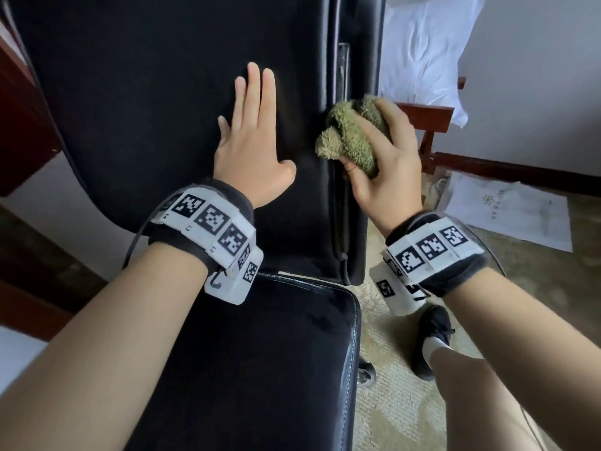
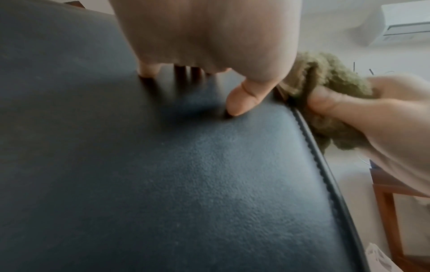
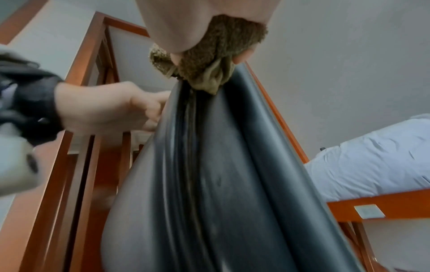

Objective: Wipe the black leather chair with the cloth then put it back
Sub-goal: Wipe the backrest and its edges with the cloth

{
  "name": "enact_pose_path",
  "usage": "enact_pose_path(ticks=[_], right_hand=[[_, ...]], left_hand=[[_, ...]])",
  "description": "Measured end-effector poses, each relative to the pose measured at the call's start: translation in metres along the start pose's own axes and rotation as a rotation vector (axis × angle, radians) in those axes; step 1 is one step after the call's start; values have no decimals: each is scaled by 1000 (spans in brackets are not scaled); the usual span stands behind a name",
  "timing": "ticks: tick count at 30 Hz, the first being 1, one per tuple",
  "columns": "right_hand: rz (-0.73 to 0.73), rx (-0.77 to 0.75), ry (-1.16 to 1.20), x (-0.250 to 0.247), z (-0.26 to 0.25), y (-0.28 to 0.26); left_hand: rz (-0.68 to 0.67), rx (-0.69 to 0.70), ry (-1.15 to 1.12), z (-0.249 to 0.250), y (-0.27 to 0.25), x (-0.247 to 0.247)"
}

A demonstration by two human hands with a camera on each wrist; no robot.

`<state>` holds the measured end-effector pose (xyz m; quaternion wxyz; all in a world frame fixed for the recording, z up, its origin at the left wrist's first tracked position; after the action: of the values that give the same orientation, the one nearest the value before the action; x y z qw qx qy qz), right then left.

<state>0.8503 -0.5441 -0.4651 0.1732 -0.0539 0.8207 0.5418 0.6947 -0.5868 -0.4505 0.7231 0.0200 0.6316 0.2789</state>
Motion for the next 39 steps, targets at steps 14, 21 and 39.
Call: enact_pose_path(ticks=[14, 21, 39], right_hand=[[199, 288, 187, -47, 40, -19], [-49, 327, 265, 6, 11, 12], [-78, 283, 190, 30, 24, -108]], left_hand=[[16, -53, 73, 5, -5, -1], [-39, -31, 0, 3, -5, -1], [-40, 3, 66, 7, -4, 3]])
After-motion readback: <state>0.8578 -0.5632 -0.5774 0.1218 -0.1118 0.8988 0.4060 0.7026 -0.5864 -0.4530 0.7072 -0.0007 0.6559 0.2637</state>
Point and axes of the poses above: each hand's wrist, its own y-axis towards the middle knuckle, its own x-axis out of the palm, z = x × y, the point moved 10 cm from there along y, towards the middle knuckle, and after that the axes turned 5 degrees about -x, right-handed, at the moved point
